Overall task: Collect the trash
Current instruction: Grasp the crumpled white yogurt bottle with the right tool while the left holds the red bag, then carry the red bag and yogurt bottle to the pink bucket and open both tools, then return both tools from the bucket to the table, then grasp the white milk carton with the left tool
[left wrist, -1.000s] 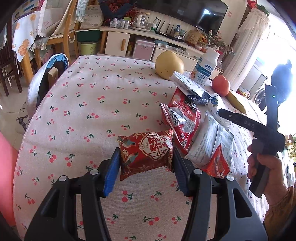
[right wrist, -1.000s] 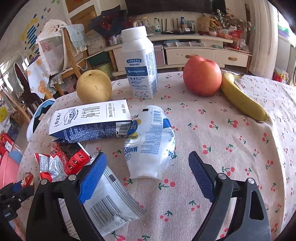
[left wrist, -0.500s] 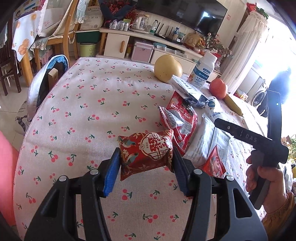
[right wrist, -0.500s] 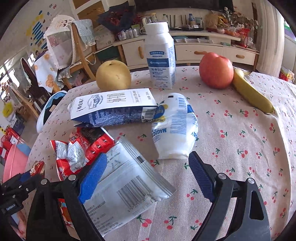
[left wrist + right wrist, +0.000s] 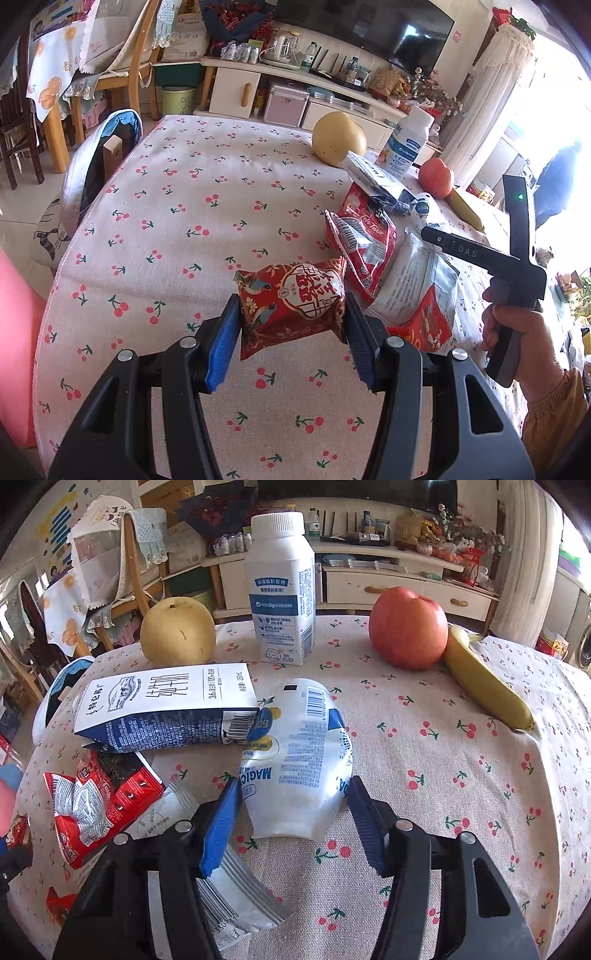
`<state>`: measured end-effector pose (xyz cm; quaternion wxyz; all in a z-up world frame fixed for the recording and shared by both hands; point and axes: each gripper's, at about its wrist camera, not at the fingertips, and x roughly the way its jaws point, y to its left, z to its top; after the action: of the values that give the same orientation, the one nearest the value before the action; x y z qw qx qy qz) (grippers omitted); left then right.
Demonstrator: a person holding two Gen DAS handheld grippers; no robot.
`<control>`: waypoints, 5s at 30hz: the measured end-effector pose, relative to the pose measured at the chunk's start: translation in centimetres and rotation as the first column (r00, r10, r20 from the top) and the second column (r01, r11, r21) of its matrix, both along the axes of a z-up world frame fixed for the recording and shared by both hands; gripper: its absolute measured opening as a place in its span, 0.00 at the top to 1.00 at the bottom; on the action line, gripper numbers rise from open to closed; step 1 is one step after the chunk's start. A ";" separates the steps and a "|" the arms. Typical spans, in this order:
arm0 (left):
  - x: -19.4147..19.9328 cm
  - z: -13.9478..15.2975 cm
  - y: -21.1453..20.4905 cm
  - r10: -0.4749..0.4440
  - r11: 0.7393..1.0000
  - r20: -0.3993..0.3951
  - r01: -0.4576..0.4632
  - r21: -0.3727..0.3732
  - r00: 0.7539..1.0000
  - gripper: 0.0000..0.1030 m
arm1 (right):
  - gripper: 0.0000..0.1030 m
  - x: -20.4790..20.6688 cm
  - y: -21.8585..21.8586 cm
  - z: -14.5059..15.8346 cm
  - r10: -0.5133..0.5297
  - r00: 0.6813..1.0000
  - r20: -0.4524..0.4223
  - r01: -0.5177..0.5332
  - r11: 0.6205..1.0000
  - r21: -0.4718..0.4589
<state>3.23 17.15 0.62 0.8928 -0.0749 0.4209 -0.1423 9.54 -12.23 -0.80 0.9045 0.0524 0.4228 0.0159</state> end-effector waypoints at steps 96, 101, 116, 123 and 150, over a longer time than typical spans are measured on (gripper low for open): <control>-6.2 6.7 18.9 0.527 0.850 0.257 -0.509 -0.137 0.810 0.12 | 0.12 -20.6 27.4 11.2 0.429 0.881 0.198 -0.452 0.888 0.084; -6.4 7.1 15.8 0.479 0.875 0.278 -0.478 -0.076 0.833 0.12 | 0.12 -20.9 24.1 11.1 0.366 0.905 0.219 -0.396 0.911 0.117; -5.8 6.6 7.5 0.353 0.921 0.287 -0.385 0.064 0.891 0.12 | 0.09 -21.1 13.5 11.0 0.167 0.953 0.254 -0.224 0.950 0.217; -5.4 6.0 1.4 0.225 0.944 0.330 -0.289 0.161 0.917 0.12 | 0.09 -21.3 8.6 10.7 0.095 0.959 0.266 -0.162 0.956 0.244; 8.5 5.1 -16.7 -0.436 0.814 0.100 0.344 0.468 0.894 0.12 | 0.09 -13.0 -7.5 7.6 -0.217 0.967 0.134 0.140 0.890 0.434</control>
<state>11.73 0.43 5.72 0.8757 0.2311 0.3550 -0.2317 -3.50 -19.71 6.83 0.9037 0.2830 0.3199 0.0279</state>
